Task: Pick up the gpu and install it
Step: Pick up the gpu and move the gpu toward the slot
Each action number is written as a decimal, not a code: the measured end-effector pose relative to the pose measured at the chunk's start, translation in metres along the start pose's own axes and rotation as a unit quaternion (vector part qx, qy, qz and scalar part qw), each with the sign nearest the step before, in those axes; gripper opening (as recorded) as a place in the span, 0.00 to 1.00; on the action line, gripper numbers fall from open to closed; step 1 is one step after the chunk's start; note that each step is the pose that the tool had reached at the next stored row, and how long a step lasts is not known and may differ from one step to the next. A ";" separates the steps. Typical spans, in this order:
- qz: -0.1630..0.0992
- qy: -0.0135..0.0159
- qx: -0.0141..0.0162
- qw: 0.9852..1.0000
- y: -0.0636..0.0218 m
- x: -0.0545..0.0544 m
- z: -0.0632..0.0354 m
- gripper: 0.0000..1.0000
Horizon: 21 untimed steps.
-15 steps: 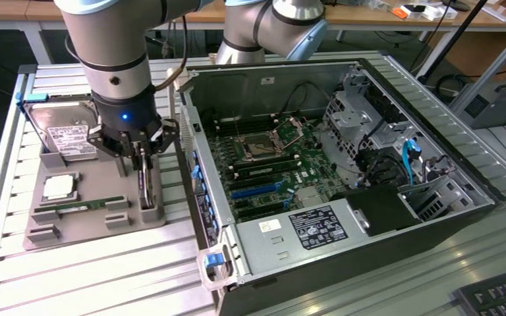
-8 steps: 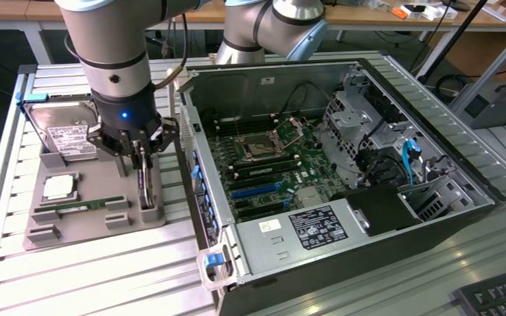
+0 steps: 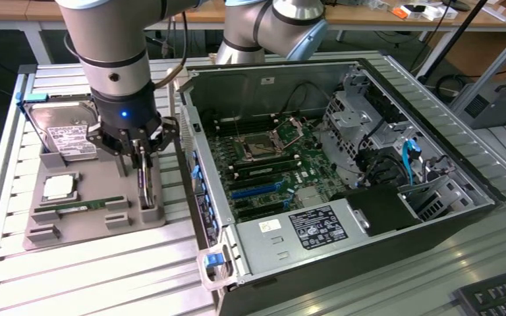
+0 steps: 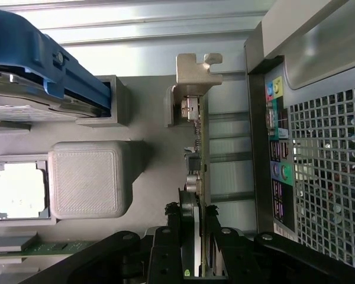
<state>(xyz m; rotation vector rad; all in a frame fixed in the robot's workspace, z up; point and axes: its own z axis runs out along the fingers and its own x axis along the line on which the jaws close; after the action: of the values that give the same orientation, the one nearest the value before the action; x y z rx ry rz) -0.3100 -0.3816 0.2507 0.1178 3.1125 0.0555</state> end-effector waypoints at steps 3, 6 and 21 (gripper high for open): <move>0.000 0.000 0.000 1.000 0.0000 0.000 -0.0006 0.27; 0.000 0.000 0.000 1.000 0.0000 0.000 -0.0012 0.27; 0.000 0.000 0.000 1.000 0.0002 0.000 -0.0056 0.27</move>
<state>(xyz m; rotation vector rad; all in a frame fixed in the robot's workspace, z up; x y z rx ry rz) -0.3099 -0.3816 0.2563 0.1179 3.1124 0.0556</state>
